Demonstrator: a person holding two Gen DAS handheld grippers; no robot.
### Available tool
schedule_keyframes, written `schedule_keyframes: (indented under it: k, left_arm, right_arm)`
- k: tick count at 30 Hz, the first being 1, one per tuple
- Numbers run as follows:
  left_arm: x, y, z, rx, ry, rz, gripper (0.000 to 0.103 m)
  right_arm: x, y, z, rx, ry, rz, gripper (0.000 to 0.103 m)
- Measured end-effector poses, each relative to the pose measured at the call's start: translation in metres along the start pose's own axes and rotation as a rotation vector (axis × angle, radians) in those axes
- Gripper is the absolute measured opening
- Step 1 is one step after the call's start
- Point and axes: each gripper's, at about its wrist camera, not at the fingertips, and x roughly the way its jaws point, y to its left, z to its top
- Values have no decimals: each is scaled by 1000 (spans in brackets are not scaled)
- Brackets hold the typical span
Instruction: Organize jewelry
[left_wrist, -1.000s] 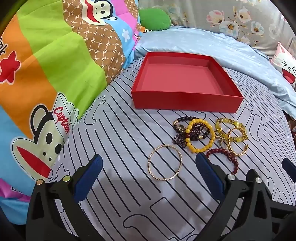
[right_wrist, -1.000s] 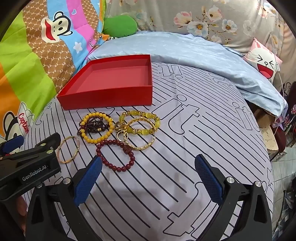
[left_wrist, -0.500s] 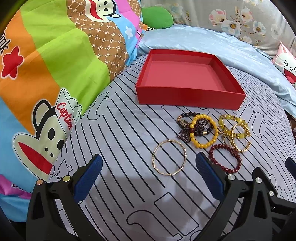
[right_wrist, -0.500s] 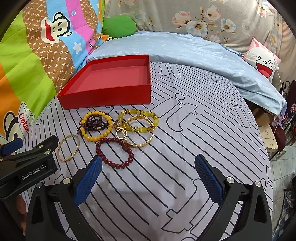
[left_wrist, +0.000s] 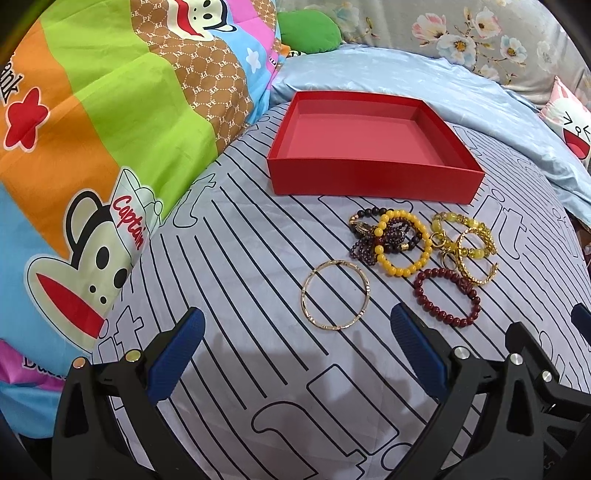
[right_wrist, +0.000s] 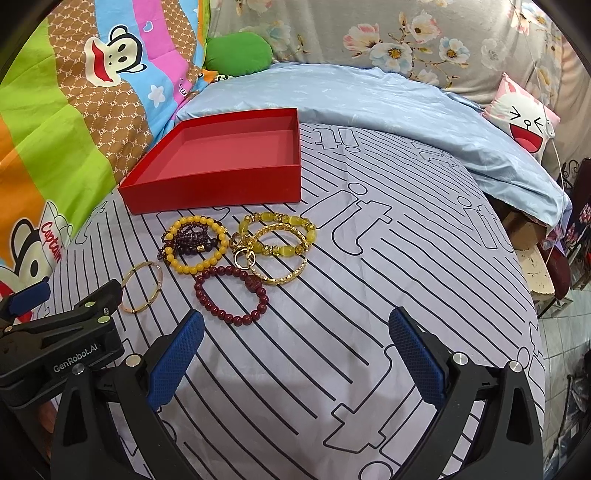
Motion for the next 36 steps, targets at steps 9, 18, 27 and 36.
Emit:
schedule_keyframes:
  k: [9, 18, 27, 36]
  left_arm:
    - [1, 3, -1, -1, 1, 1, 96]
    - [-1, 1, -3, 3, 5, 0, 96]
    - [0, 1, -2, 3, 9, 2, 96]
    - [1, 2, -1, 2, 12, 1, 96]
  right_arm:
    - [0, 0, -1, 1, -1, 0, 97]
    - [-1, 0, -3, 2, 0, 0, 97]
    - [-1, 1, -4, 0, 1, -1, 97]
    - [0, 0, -4, 0, 3, 3, 97]
